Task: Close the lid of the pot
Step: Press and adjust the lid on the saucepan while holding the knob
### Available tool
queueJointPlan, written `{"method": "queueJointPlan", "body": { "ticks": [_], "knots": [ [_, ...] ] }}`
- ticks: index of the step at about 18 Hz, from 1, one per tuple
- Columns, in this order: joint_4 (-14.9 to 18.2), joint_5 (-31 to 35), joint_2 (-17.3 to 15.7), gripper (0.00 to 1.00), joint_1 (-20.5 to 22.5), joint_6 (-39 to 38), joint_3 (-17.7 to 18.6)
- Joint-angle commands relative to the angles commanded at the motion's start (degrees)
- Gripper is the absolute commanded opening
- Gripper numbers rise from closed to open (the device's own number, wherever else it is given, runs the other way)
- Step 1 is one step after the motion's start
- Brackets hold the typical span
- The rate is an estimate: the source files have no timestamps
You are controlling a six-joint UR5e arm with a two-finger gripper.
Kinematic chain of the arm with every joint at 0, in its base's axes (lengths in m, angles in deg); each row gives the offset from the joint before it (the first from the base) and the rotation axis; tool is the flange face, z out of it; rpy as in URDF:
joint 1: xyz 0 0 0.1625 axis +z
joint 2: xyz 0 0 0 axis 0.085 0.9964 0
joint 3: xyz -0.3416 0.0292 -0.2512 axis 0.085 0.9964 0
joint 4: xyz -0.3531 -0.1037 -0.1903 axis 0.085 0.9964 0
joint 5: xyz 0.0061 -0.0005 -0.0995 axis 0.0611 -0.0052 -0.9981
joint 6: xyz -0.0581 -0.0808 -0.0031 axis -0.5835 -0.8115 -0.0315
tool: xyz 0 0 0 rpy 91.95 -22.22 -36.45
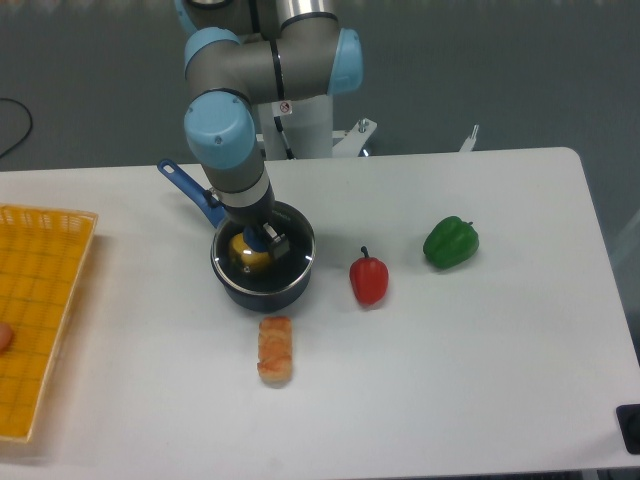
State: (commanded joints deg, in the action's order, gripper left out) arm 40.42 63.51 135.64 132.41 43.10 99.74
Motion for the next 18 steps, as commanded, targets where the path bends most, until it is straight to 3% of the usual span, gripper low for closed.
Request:
{"method": "queueJointPlan", "body": {
  "ticks": [18],
  "knots": [
    [-0.09, 0.18, 1.67, 0.54, 0.70, 0.00, -0.97]
  ]
}}
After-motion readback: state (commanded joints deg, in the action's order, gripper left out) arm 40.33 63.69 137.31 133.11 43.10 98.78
